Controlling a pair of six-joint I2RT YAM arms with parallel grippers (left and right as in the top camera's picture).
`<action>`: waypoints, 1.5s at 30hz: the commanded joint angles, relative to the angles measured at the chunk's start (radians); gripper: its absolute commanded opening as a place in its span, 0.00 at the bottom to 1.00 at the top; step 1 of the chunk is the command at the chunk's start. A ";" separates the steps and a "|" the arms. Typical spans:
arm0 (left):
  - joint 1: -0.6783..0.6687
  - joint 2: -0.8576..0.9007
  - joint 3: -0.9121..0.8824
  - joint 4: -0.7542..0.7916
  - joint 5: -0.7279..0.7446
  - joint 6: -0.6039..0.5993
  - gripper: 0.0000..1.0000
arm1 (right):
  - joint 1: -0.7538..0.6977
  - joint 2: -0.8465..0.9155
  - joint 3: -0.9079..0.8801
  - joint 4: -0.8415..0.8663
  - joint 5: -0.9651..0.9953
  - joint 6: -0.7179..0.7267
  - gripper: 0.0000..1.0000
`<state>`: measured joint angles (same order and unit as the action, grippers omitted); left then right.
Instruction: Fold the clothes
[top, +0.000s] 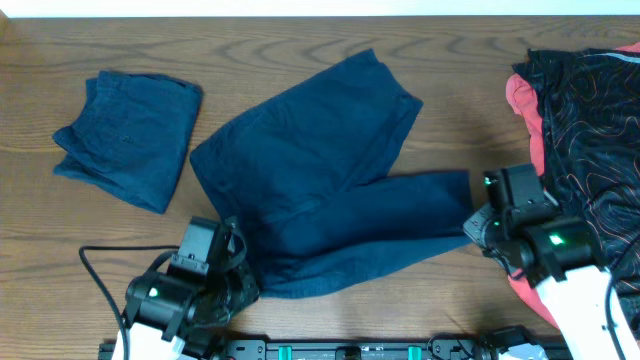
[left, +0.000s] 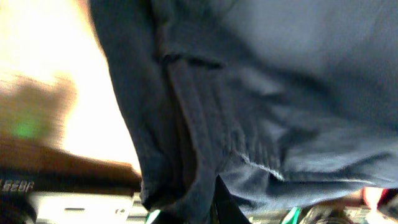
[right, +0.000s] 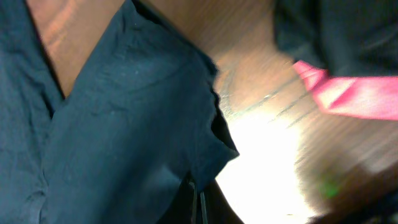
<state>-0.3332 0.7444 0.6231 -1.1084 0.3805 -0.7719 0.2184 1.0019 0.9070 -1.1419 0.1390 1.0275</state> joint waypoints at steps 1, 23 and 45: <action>-0.034 -0.065 0.004 -0.039 0.028 0.012 0.06 | -0.019 -0.036 0.056 0.005 0.094 -0.117 0.01; -0.036 0.079 0.011 0.606 -0.709 -0.135 0.06 | 0.028 0.602 0.474 0.755 -0.043 -0.710 0.01; 0.171 0.644 0.011 1.141 -0.786 -0.146 0.16 | 0.147 1.084 0.474 1.498 -0.106 -0.805 0.01</action>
<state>-0.1719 1.3613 0.6273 0.0212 -0.3729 -0.9154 0.3496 2.0430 1.3605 0.3241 0.0303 0.2573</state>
